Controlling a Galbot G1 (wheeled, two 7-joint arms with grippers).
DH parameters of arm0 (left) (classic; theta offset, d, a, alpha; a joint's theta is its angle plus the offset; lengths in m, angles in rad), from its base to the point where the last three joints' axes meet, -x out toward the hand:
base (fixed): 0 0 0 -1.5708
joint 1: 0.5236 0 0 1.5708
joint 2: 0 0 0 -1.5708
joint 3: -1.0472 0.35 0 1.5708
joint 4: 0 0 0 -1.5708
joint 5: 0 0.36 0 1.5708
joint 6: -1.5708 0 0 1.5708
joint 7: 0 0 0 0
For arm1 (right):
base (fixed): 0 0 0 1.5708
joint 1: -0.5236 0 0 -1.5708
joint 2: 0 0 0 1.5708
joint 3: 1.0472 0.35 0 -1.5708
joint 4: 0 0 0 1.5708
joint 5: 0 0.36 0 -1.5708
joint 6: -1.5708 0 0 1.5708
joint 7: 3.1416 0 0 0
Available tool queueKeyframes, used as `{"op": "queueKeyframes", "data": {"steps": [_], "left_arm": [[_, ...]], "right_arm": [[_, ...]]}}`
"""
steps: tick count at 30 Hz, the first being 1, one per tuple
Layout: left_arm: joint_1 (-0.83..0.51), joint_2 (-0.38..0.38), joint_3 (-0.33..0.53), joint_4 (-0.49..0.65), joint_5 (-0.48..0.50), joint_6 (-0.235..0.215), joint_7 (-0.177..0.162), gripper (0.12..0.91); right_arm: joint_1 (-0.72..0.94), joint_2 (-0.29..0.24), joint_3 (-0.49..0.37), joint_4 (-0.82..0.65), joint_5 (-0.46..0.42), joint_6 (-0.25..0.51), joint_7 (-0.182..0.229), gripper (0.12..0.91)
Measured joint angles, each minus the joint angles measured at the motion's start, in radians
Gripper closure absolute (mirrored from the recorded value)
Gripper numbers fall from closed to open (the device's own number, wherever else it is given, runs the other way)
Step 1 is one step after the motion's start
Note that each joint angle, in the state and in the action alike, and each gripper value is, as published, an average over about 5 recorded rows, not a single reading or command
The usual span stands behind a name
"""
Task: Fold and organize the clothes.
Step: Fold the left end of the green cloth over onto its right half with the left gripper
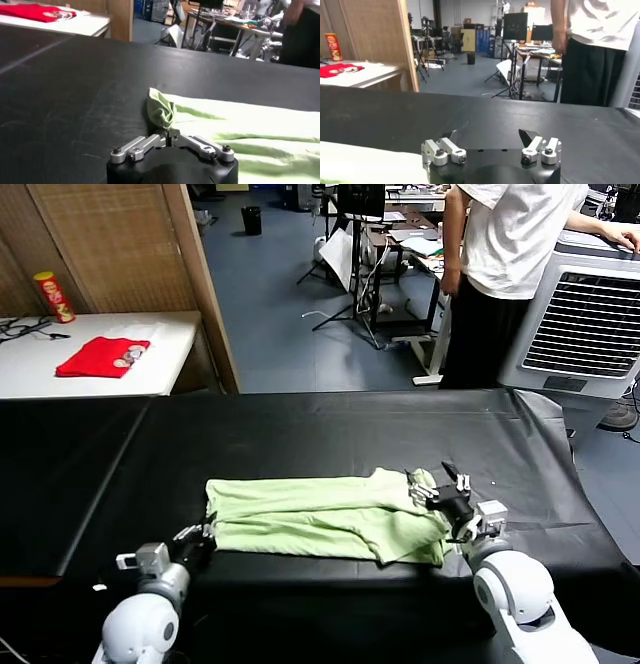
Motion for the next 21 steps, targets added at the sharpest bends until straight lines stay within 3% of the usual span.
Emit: {"op": "queueKeyframes", "data": {"steps": [7, 13, 17, 21], "left_arm": [[0.023, 0.114, -0.076, 0.018, 0.105, -0.042, 0.009, 0.876], [0.027, 0.218, -0.128, 0.01, 0.133, -0.043, 0.005, 0.876], [0.018, 0.21, -0.105, -0.036, 0.107, -0.008, -0.012, 0.876], [0.006, 0.151, -0.04, -0.109, 0.014, 0.046, -0.051, 0.876]], "right_arm": [[-0.003, 0.009, 0.001, 0.003, -0.009, 0.001, 0.001, 0.227], [-0.014, 0.034, -0.011, 0.004, -0.036, 0.002, 0.001, 0.227], [-0.029, 0.04, -0.005, 0.012, -0.048, 0.002, 0.001, 0.227], [-0.046, 0.042, 0.01, 0.015, -0.056, 0.003, 0.002, 0.227]]}}
